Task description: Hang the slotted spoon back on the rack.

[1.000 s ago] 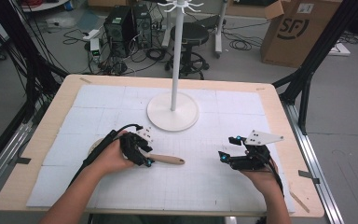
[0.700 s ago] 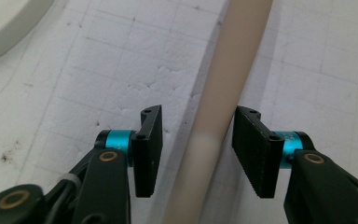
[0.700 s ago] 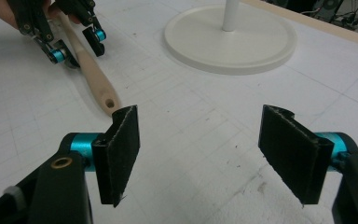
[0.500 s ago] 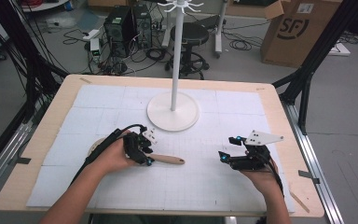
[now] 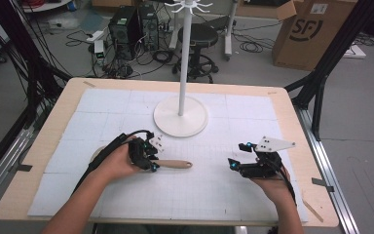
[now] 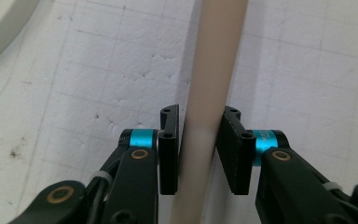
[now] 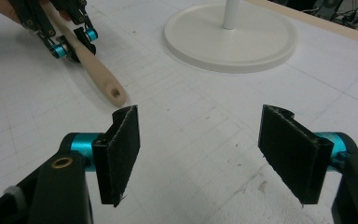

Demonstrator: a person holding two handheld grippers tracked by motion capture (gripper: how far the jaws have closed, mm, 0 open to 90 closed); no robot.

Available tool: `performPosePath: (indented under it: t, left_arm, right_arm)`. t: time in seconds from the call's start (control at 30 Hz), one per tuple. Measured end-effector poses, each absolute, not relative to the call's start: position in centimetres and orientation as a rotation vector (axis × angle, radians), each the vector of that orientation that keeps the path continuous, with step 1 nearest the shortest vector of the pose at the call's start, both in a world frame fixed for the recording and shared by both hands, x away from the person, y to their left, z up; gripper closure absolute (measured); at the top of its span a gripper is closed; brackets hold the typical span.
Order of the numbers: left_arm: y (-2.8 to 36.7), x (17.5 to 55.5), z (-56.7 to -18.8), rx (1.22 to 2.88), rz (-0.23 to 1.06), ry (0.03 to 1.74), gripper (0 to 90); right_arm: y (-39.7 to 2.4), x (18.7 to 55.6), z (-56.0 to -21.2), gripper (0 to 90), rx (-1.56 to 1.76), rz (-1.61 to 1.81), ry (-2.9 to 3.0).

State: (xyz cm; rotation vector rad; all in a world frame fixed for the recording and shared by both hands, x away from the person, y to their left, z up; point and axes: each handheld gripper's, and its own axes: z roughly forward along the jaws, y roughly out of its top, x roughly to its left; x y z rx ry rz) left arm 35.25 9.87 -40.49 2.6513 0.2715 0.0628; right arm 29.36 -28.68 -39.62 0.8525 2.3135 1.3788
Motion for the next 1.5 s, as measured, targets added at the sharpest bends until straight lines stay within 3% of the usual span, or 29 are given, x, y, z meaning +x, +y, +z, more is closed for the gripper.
performPosePath:
  t: [0.6,1.1,1.5]
  left_arm:
    - [13.1,34.3,-34.6,2.388,0.061,0.280,75.0]
    - [16.0,33.9,-30.9,2.198,0.090,0.273,75.0]
    - [15.7,33.2,-28.5,2.099,0.090,0.206,75.0]
  right_arm:
    - [-28.0,29.2,-39.0,28.7,0.813,1.392,2.316]
    - [-27.2,29.3,-36.7,28.7,0.770,1.448,2.281]
    - [-25.8,29.8,-33.5,28.7,0.695,1.532,2.264]
